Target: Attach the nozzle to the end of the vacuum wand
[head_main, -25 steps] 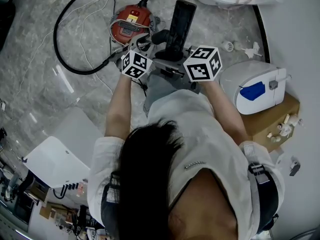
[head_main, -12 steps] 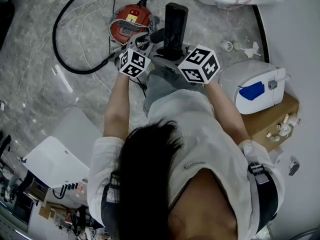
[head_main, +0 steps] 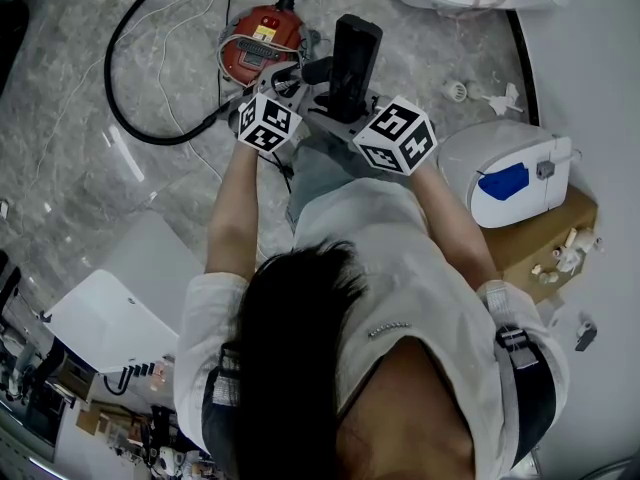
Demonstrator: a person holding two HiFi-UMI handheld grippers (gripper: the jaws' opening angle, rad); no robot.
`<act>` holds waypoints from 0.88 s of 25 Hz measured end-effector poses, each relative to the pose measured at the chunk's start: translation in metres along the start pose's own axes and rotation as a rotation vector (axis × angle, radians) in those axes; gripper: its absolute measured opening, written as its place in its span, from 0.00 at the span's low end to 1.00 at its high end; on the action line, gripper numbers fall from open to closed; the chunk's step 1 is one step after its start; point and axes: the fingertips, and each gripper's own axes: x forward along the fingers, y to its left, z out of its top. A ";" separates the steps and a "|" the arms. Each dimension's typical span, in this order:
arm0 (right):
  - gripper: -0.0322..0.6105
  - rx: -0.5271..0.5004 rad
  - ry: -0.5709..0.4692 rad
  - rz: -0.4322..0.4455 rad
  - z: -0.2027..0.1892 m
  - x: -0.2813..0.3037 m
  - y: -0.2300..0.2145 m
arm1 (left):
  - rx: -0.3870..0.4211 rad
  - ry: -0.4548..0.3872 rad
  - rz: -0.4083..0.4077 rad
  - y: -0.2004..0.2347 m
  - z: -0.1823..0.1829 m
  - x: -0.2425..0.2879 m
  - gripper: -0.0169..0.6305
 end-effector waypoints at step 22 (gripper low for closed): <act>0.20 -0.051 0.021 -0.017 0.001 0.007 -0.003 | 0.009 0.054 -0.050 0.003 -0.001 -0.002 0.20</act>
